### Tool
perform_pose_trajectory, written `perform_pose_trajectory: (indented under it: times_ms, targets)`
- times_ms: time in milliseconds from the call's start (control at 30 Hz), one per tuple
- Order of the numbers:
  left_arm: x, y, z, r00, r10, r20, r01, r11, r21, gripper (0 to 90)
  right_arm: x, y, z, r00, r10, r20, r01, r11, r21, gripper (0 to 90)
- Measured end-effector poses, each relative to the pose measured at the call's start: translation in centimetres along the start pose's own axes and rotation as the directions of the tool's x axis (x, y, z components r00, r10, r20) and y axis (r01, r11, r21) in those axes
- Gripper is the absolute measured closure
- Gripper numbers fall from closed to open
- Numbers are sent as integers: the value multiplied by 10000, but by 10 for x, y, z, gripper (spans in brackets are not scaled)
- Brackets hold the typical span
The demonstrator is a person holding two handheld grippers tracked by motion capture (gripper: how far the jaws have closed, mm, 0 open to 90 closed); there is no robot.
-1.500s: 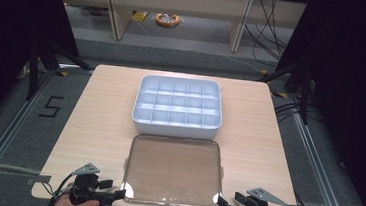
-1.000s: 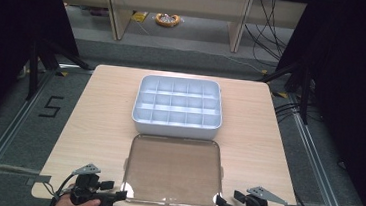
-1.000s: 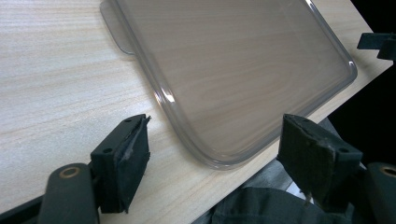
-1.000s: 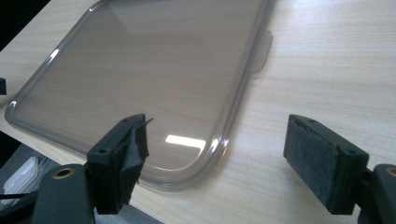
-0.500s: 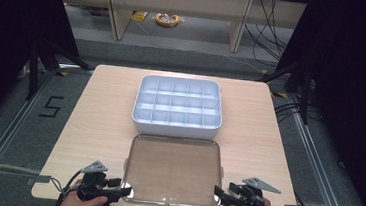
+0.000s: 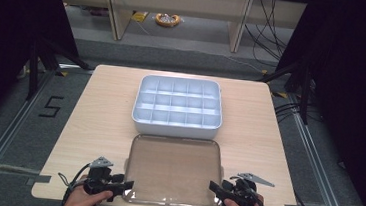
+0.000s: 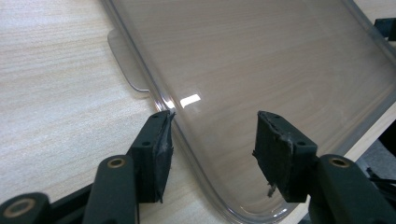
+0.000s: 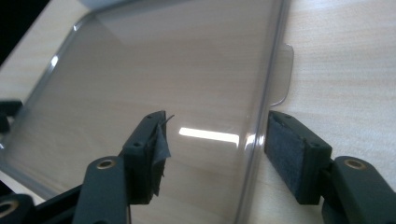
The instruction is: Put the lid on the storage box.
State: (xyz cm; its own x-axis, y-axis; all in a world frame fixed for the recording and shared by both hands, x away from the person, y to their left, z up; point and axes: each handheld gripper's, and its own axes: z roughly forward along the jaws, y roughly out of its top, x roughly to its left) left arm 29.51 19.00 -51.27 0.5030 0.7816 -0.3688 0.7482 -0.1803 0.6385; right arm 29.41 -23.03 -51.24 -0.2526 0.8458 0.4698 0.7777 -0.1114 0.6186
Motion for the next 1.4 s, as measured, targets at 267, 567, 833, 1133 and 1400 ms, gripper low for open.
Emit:
perform_pose_trajectory:
  times_ms: [267,567,833,1133,1400]
  targets:
    - [-4,-3,0,9999,-108,30,108,9999,-44,462,-13,-5,-5,9961,768,-428,-785,9961,-391,463]
    - [-4,-5,-2,9997,-166,198,169,9997,-153,452,-19,-9,-11,9680,2218,-1170,-2253,9741,-176,565]
    - [-4,-6,-2,9996,-139,248,143,9998,-162,447,-23,-13,-14,9206,3438,-1852,-3433,9385,358,614]
    - [-5,-6,-1,9995,-84,302,90,9998,-173,423,-24,-15,-13,9561,2430,-1640,-2457,9693,38,658]
    - [-2,-6,-2,9987,-218,465,226,9996,-152,400,-16,-14,-19,9652,1533,-2119,-1606,9869,-175,648]
